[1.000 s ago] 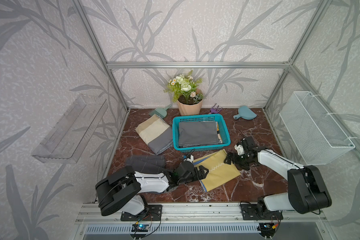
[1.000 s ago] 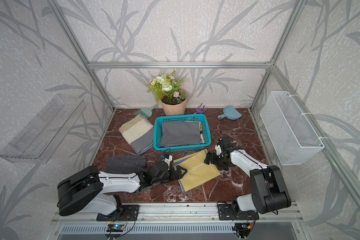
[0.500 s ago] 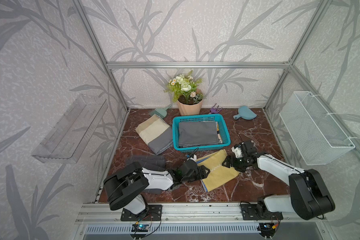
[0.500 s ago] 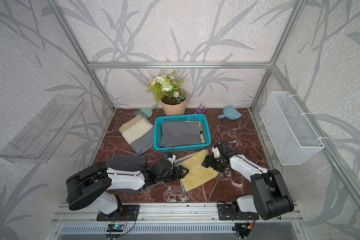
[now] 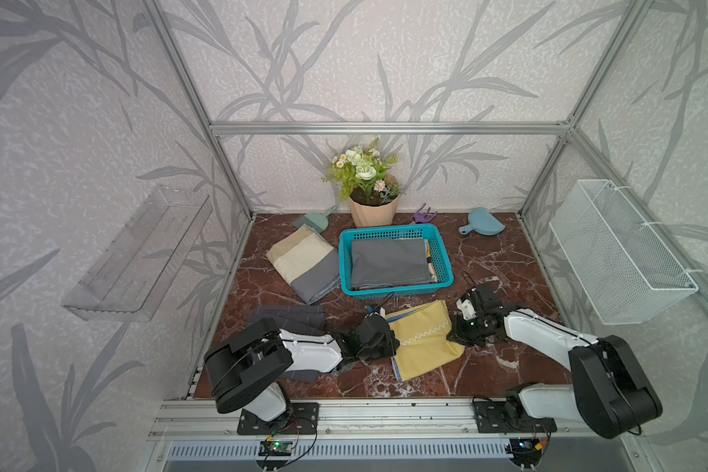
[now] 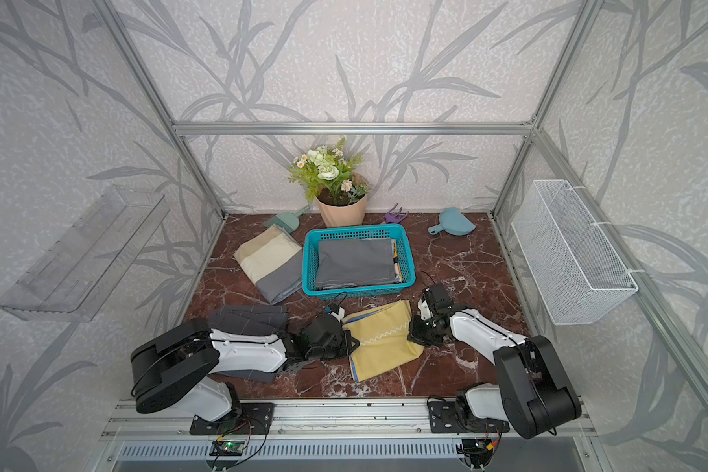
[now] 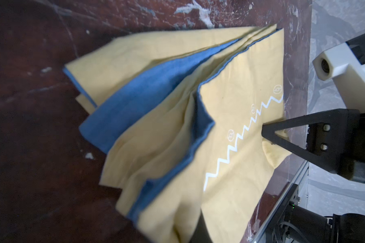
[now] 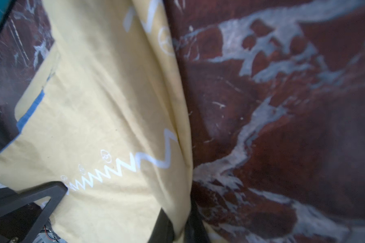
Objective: Put the folded pillowcase in the basket
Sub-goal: Pick up the pillowcase at the center of the board.
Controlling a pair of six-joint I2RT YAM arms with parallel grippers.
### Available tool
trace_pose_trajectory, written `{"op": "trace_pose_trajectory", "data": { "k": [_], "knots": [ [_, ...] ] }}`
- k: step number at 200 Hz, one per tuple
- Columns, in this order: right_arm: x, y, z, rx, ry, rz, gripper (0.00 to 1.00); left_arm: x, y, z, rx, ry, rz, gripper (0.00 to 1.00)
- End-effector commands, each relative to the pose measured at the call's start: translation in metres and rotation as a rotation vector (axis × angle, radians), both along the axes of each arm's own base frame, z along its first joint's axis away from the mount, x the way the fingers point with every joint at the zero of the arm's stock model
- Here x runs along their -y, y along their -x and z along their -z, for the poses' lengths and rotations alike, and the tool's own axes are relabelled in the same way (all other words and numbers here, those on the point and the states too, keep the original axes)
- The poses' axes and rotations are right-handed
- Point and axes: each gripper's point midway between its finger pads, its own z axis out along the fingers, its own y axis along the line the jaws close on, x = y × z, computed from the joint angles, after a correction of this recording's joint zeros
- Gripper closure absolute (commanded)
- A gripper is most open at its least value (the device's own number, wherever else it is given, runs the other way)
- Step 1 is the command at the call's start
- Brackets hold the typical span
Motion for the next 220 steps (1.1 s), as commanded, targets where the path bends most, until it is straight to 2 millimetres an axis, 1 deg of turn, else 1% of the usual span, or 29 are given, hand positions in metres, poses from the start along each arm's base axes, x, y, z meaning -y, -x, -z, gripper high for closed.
{"op": "trace_pose_trajectory", "data": {
  "k": [1, 21, 51, 79, 113, 140, 157, 175, 189, 205, 220],
  "knots": [
    [0.0, 0.008, -0.013, 0.002, 0.035, -0.011, 1.0, -0.004, -0.004, -0.012, 0.054, -0.06, 0.029, 1.0],
    [-0.005, 0.006, -0.035, 0.062, 0.032, -0.023, 1.0, -0.004, -0.007, -0.029, 0.103, -0.073, 0.06, 1.0],
    [-0.014, 0.003, -0.076, 0.148, -0.001, -0.041, 1.0, 0.002, -0.011, -0.067, 0.205, -0.066, 0.124, 1.0],
    [-0.022, 0.003, -0.118, 0.22, -0.034, -0.06, 1.0, 0.013, -0.012, -0.111, 0.287, -0.012, 0.175, 1.0],
    [-0.029, -0.002, -0.167, 0.315, -0.07, -0.075, 1.0, 0.017, -0.016, -0.159, 0.37, 0.017, 0.197, 1.0],
    [-0.039, -0.015, -0.204, 0.419, -0.122, -0.064, 1.0, 0.014, -0.027, -0.195, 0.459, 0.006, 0.179, 1.0],
    [-0.042, -0.029, -0.216, 0.475, -0.114, -0.063, 1.0, 0.006, -0.04, -0.207, 0.499, -0.02, 0.145, 1.0],
    [-0.047, -0.048, -0.223, 0.5, -0.078, -0.082, 1.0, -0.005, -0.061, -0.212, 0.517, -0.051, 0.108, 1.0],
    [-0.056, -0.064, -0.229, 0.516, -0.073, -0.101, 1.0, -0.016, -0.08, -0.214, 0.528, -0.059, 0.072, 1.0],
    [-0.063, -0.079, -0.232, 0.542, -0.077, -0.107, 1.0, -0.03, -0.101, -0.219, 0.543, -0.063, 0.031, 1.0],
    [-0.067, -0.095, -0.23, 0.555, -0.055, -0.108, 1.0, -0.042, -0.119, -0.225, 0.569, -0.083, -0.006, 1.0]
  ]
}}
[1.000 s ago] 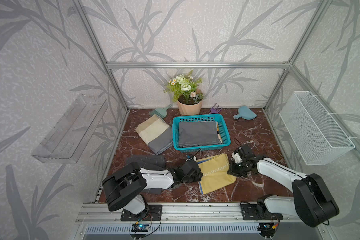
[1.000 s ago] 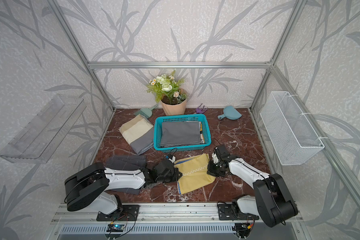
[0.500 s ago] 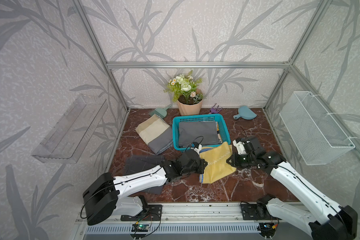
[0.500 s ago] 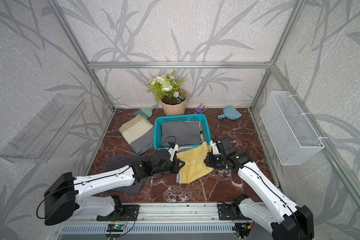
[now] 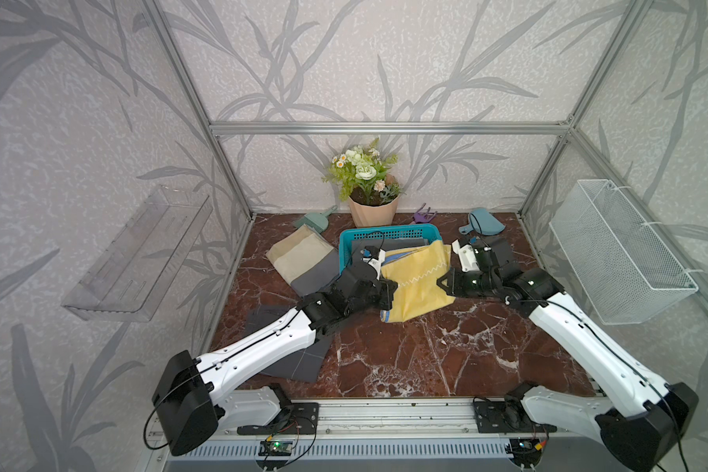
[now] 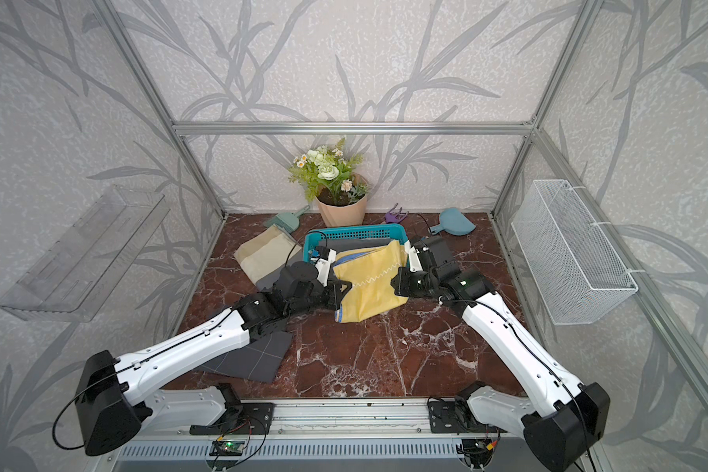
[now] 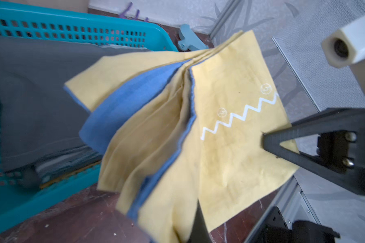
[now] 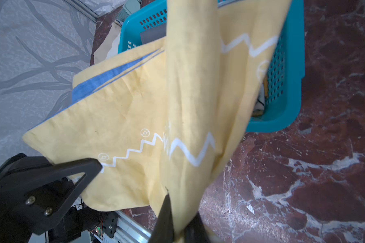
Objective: Put the folded pillowcase in the basket
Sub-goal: Pick up the pillowcase at the center of the board, then place the pillowcase in the basket.
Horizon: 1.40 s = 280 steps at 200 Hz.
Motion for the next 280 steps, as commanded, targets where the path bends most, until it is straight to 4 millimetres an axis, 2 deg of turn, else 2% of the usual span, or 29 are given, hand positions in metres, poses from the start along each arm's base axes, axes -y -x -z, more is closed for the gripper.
{"op": "trace_pose_trajectory", "data": {
  "k": [1, 22, 49, 89, 108, 132, 136, 165, 186, 236, 244, 259, 262, 266, 268, 270, 275, 280],
  "knots": [
    [-0.008, -0.027, -0.01, 0.078, 0.025, -0.01, 1.0, -0.014, -0.029, -0.023, 0.084, -0.011, -0.04, 1.0],
    [-0.012, -0.048, -0.001, 0.077, 0.065, -0.012, 1.0, -0.024, -0.054, -0.027, 0.11, -0.012, -0.072, 1.0],
    [-0.013, -0.076, 0.014, 0.066, 0.111, 0.002, 1.0, -0.034, -0.086, -0.021, 0.113, -0.025, -0.103, 1.0],
    [-0.002, -0.113, 0.041, 0.042, 0.137, 0.056, 1.0, -0.045, -0.126, 0.009, 0.072, -0.054, -0.127, 1.0],
    [0.001, -0.125, 0.056, 0.021, 0.163, 0.065, 1.0, -0.048, -0.139, 0.026, 0.037, -0.062, -0.126, 1.0],
    [0.002, -0.136, 0.069, 0.006, 0.178, 0.07, 1.0, -0.056, -0.151, 0.049, 0.0, -0.09, -0.154, 1.0],
    [0.001, -0.139, 0.083, -0.021, 0.188, 0.07, 1.0, -0.058, -0.153, 0.053, -0.008, -0.092, -0.158, 1.0],
    [-0.004, -0.148, 0.11, -0.079, 0.206, 0.052, 1.0, -0.063, -0.161, 0.084, -0.076, -0.119, -0.156, 1.0],
    [-0.005, -0.151, 0.127, -0.126, 0.233, 0.044, 1.0, -0.066, -0.166, 0.099, -0.101, -0.136, -0.163, 1.0],
    [0.001, -0.155, 0.148, -0.145, 0.288, 0.052, 1.0, -0.077, -0.173, 0.126, -0.145, -0.175, -0.186, 1.0],
    [0.002, -0.155, 0.15, -0.147, 0.294, 0.05, 0.96, -0.078, -0.173, 0.129, -0.15, -0.179, -0.19, 1.0],
    [0.003, -0.154, 0.152, -0.151, 0.307, 0.047, 0.82, -0.08, -0.173, 0.132, -0.155, -0.187, -0.193, 1.0],
    [0.004, -0.154, 0.152, -0.151, 0.311, 0.049, 0.79, -0.081, -0.173, 0.132, -0.155, -0.188, -0.196, 0.99],
    [0.005, -0.154, 0.151, -0.147, 0.313, 0.052, 0.72, -0.081, -0.173, 0.131, -0.154, -0.189, -0.197, 0.91],
    [0.005, -0.154, 0.151, -0.147, 0.313, 0.052, 0.72, -0.081, -0.173, 0.131, -0.155, -0.19, -0.198, 0.85],
    [0.005, -0.154, 0.15, -0.142, 0.314, 0.054, 0.65, -0.081, -0.173, 0.131, -0.153, -0.19, -0.198, 0.79],
    [0.007, -0.155, 0.148, -0.134, 0.317, 0.06, 0.53, -0.082, -0.173, 0.129, -0.15, -0.19, -0.197, 0.58],
    [0.007, -0.155, 0.145, -0.125, 0.319, 0.063, 0.44, -0.082, -0.173, 0.127, -0.147, -0.189, -0.197, 0.49]
  ]
}}
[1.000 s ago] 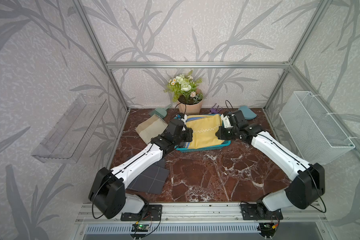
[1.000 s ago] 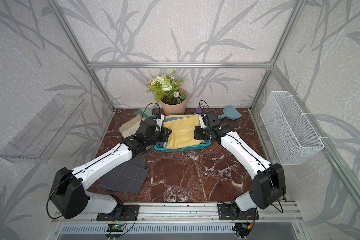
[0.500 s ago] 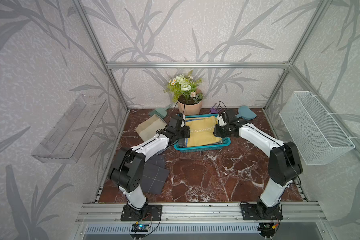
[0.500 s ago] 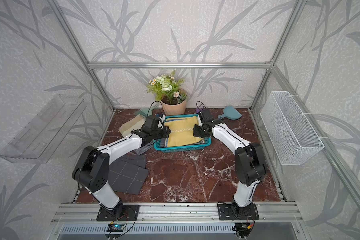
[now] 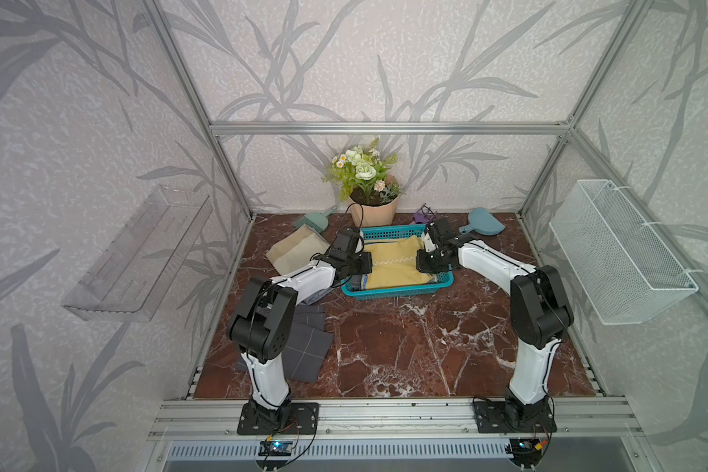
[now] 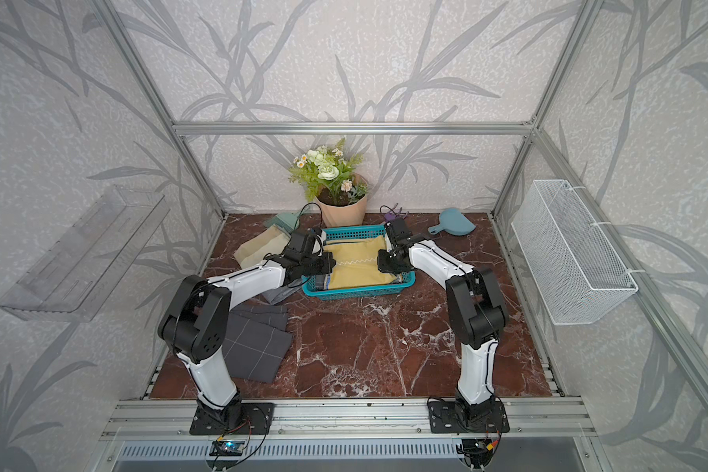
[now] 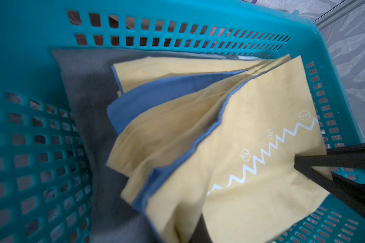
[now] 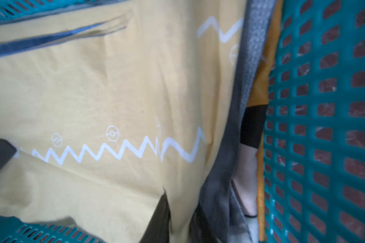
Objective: Put the folded pillowcase in the basket
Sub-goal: Place the pillowcase in the basket.
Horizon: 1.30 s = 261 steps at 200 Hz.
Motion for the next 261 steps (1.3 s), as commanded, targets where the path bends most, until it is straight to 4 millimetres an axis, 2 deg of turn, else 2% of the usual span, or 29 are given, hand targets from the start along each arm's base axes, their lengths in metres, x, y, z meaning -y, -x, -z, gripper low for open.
{"op": "trace_pose_trajectory", "data": {
  "k": [1, 11, 23, 44, 77, 88, 93, 104, 108, 117, 122, 126, 160, 181, 212, 238, 261],
  "knots": [
    [0.017, -0.005, -0.007, 0.028, 0.066, 0.029, 0.43, -0.018, -0.015, -0.005, 0.034, -0.042, -0.051, 0.48],
    [0.017, -0.005, -0.014, 0.046, 0.063, 0.027, 0.36, -0.019, -0.015, -0.011, 0.044, -0.045, -0.055, 0.4],
    [0.018, -0.008, -0.027, 0.078, 0.063, 0.029, 0.28, -0.022, -0.017, -0.022, 0.062, -0.048, -0.067, 0.26],
    [0.021, -0.01, -0.052, 0.138, 0.071, 0.032, 0.18, -0.027, -0.02, -0.049, 0.112, -0.051, -0.094, 0.12],
    [0.012, -0.009, -0.092, 0.254, 0.05, 0.007, 0.16, -0.033, -0.021, -0.102, 0.219, -0.013, -0.14, 0.11],
    [0.007, -0.009, -0.099, 0.281, 0.035, -0.004, 0.21, -0.031, -0.021, -0.117, 0.254, 0.024, -0.141, 0.16],
    [0.004, -0.008, -0.101, 0.286, 0.024, -0.012, 0.27, -0.03, -0.021, -0.122, 0.265, 0.042, -0.141, 0.22],
    [-0.001, -0.009, -0.1, 0.286, 0.0, -0.022, 0.57, -0.025, -0.021, -0.13, 0.279, 0.083, -0.134, 0.43],
    [-0.002, -0.009, -0.099, 0.283, -0.005, -0.024, 0.72, -0.023, -0.022, -0.131, 0.279, 0.096, -0.133, 0.57],
    [-0.005, -0.012, -0.093, 0.27, -0.008, -0.024, 0.94, -0.018, -0.023, -0.13, 0.272, 0.117, -0.129, 0.85],
    [-0.006, -0.013, -0.091, 0.265, -0.011, -0.025, 1.0, -0.014, -0.024, -0.127, 0.266, 0.127, -0.122, 0.94],
    [-0.007, -0.015, -0.086, 0.254, -0.009, -0.027, 1.0, -0.011, -0.024, -0.125, 0.259, 0.136, -0.116, 1.0],
    [-0.022, -0.029, -0.051, 0.163, -0.013, -0.053, 1.0, 0.019, -0.025, -0.088, 0.182, 0.19, -0.063, 1.0],
    [-0.023, -0.037, -0.025, 0.112, 0.024, -0.054, 1.0, 0.026, -0.024, -0.065, 0.143, 0.195, -0.058, 1.0],
    [-0.02, -0.038, 0.007, 0.053, 0.07, -0.052, 1.0, 0.024, -0.025, -0.03, 0.093, 0.155, -0.073, 1.0],
    [-0.013, -0.034, 0.029, 0.015, 0.115, -0.048, 1.0, 0.014, -0.024, 0.005, 0.041, 0.088, -0.105, 1.0],
    [-0.007, -0.028, 0.048, -0.021, 0.15, -0.046, 1.0, 0.005, -0.02, 0.027, 0.011, 0.052, -0.131, 1.0]
  ]
}}
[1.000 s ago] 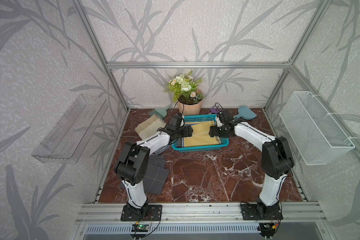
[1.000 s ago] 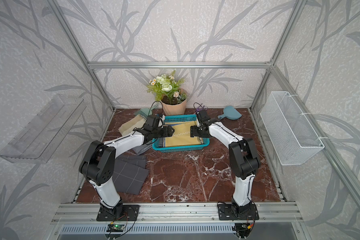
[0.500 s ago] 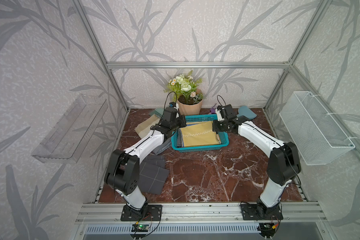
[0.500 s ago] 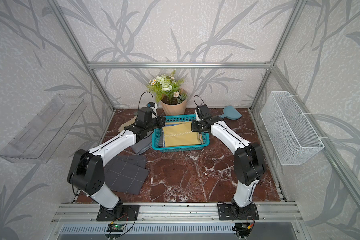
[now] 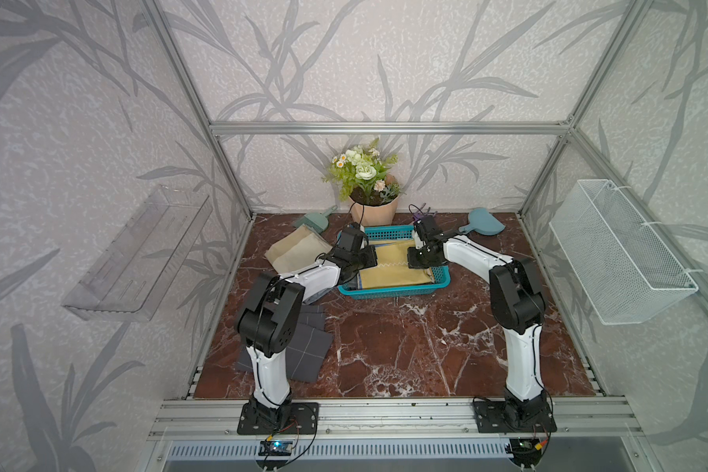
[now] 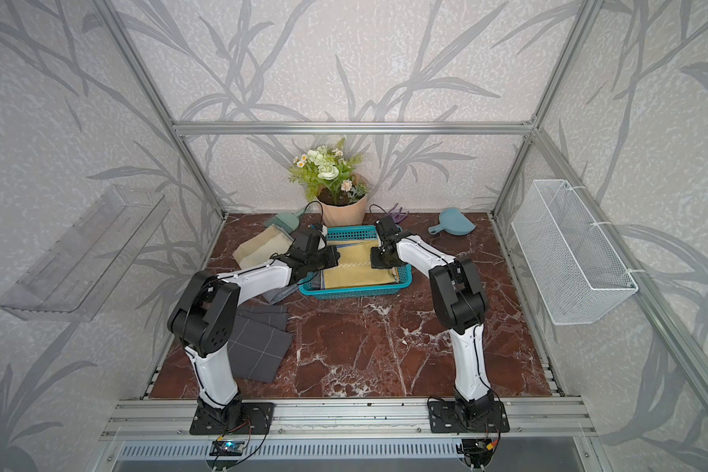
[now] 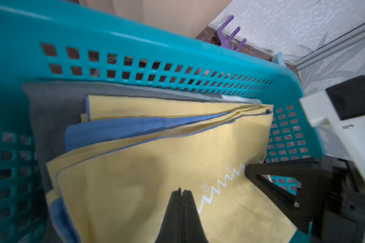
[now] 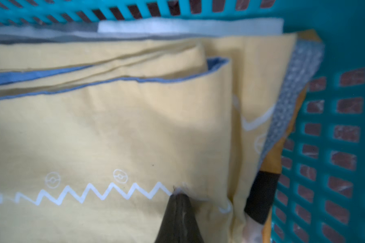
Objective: Put the folded pillowcase in the basket
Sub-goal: Place the pillowcase in the basket, then adjust the basket at the center of the board.
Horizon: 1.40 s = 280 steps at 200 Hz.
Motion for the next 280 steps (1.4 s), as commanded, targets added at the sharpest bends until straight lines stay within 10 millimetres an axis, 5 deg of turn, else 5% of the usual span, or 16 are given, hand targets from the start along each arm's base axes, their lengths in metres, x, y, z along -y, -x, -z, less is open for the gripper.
{"op": "trace_pose_trajectory", "data": {
  "k": [1, 34, 91, 121, 138, 147, 171, 187, 220, 251, 280],
  "knots": [
    [0.012, 0.007, 0.019, -0.042, 0.067, 0.002, 1.0, -0.012, 0.002, 0.026, -0.029, -0.047, -0.039, 1.0],
    [0.022, 0.016, 0.035, -0.074, 0.109, 0.005, 1.0, -0.023, 0.008, 0.05, -0.074, -0.096, -0.056, 1.0],
    [0.035, 0.027, 0.038, -0.088, 0.105, 0.024, 1.0, -0.031, 0.012, 0.06, -0.099, -0.139, -0.061, 1.0],
    [0.027, 0.022, 0.016, -0.054, 0.057, 0.029, 0.95, -0.021, 0.009, 0.019, -0.015, -0.043, -0.056, 1.0],
    [0.022, 0.013, -0.008, -0.01, 0.023, 0.035, 0.66, -0.02, 0.006, -0.011, 0.036, -0.024, -0.059, 0.98],
    [0.02, 0.01, -0.021, 0.008, 0.013, 0.035, 0.48, -0.021, 0.004, -0.026, 0.056, -0.034, -0.055, 0.9],
    [0.019, 0.007, -0.058, 0.079, -0.011, 0.033, 0.27, -0.025, 0.003, -0.059, 0.103, -0.069, -0.047, 0.58],
    [0.024, 0.007, -0.082, 0.129, -0.01, 0.041, 0.24, -0.031, 0.005, -0.077, 0.137, -0.076, -0.063, 0.45],
    [0.038, 0.008, -0.106, 0.194, 0.018, 0.065, 0.18, -0.039, 0.013, -0.1, 0.184, -0.075, -0.082, 0.38],
    [0.065, -0.001, -0.107, 0.195, 0.062, 0.126, 0.18, -0.043, 0.019, -0.099, 0.18, -0.093, -0.082, 0.38],
    [0.088, -0.015, -0.086, 0.136, 0.064, 0.164, 0.24, -0.048, 0.026, -0.087, 0.158, -0.11, -0.085, 0.37]
  ]
}}
